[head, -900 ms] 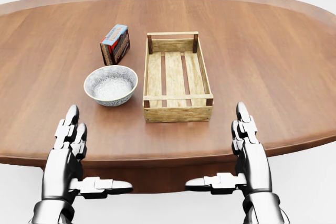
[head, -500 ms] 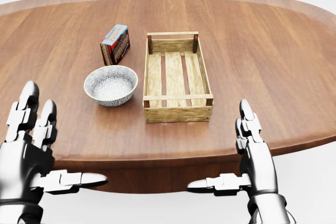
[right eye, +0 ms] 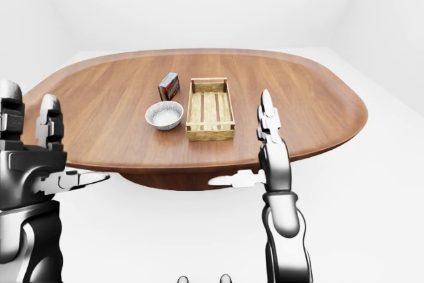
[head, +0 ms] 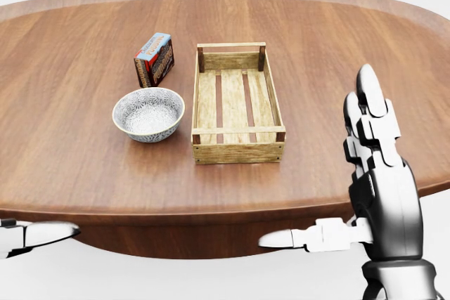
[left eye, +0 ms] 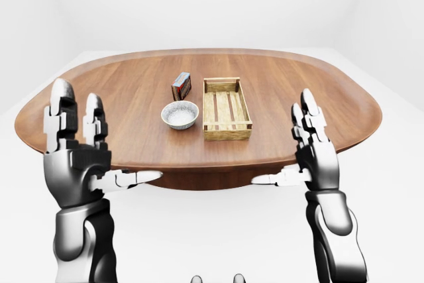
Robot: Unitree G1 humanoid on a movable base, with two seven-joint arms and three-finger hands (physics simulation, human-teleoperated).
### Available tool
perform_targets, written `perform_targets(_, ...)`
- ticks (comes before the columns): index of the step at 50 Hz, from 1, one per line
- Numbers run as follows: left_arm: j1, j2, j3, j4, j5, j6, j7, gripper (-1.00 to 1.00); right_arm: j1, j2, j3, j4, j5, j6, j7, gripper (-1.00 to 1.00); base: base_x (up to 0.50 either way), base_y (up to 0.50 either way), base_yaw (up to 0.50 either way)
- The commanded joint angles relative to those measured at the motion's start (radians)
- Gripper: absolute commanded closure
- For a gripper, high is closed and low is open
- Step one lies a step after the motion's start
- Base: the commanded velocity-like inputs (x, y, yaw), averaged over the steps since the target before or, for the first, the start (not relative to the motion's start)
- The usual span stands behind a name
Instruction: Pick up the bowl on the left and put it in the tray.
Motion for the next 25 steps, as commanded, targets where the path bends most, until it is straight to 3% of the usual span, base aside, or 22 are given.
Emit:
perform_targets(1, -0.021, 0.016, 0.059, -0.075, -0.057, 0.000, 0.017, -1.00, -0.008, -0.001, -0.007, -0.137, -0.023, 0.000, 0.025, -1.00, 0.00, 0.00, 0.00)
perform_targets(8, -0.027, 0.022, 0.073, -0.087, -0.074, 0.000, 0.027, -1.00, -0.013, -0.009, -0.018, -0.137, -0.041, 0.000, 0.036, -1.00, 0.00, 0.00, 0.00)
perform_targets(25, -0.026, 0.025, 0.077, -0.074, -0.076, 0.000, 0.029, -1.00, 0.002, -0.004, -0.030, -0.156, -0.025, 0.000, 0.048, -1.00, 0.00, 0.46, 0.00)
